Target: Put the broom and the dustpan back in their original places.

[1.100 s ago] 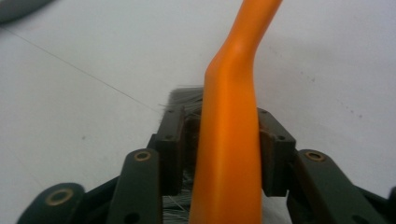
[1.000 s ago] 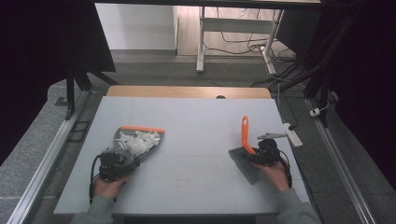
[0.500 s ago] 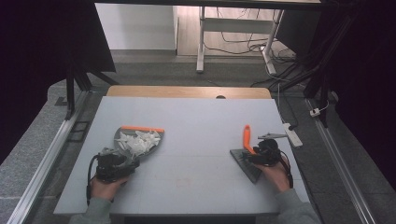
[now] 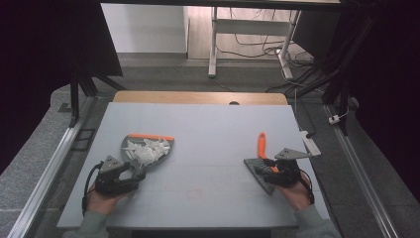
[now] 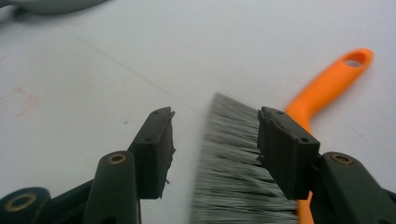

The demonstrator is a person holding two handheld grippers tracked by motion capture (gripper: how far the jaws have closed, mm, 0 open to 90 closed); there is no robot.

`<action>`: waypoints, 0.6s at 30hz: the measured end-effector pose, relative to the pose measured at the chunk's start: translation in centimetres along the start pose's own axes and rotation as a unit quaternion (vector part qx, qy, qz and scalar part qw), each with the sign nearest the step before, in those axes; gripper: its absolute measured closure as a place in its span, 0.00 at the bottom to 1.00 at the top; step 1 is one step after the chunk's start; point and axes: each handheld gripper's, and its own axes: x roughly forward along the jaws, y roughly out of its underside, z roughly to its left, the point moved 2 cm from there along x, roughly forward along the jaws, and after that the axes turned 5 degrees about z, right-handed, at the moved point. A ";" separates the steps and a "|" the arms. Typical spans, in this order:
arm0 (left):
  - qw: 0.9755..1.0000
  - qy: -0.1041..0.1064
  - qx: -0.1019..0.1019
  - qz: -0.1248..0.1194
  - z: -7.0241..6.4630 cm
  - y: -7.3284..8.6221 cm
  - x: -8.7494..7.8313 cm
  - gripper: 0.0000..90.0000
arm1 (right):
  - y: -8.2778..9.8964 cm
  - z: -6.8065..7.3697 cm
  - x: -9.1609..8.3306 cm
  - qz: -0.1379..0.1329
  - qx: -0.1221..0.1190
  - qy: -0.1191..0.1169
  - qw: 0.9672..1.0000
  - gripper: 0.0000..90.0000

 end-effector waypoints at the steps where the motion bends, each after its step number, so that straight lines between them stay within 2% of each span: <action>1: 1.000 0.005 0.006 0.000 -0.1 0.0 0.0 0.34 | 0.1 0.3 0.0 -0.001 -0.006 -0.004 1.000 0.51; 8: 1.000 0.021 0.021 0.007 -0.2 0.1 0.4 0.34 | 0.8 1.3 0.1 -0.004 -0.035 -0.019 0.999 0.51; 12: 0.999 0.023 0.022 0.009 -0.3 0.1 0.5 0.34 | 0.9 1.3 0.1 -0.009 -0.038 -0.021 0.999 0.51; 18: 0.999 0.025 0.021 0.012 -0.2 0.1 0.6 0.34 | 1.1 1.1 0.4 -0.003 -0.038 -0.024 0.999 0.51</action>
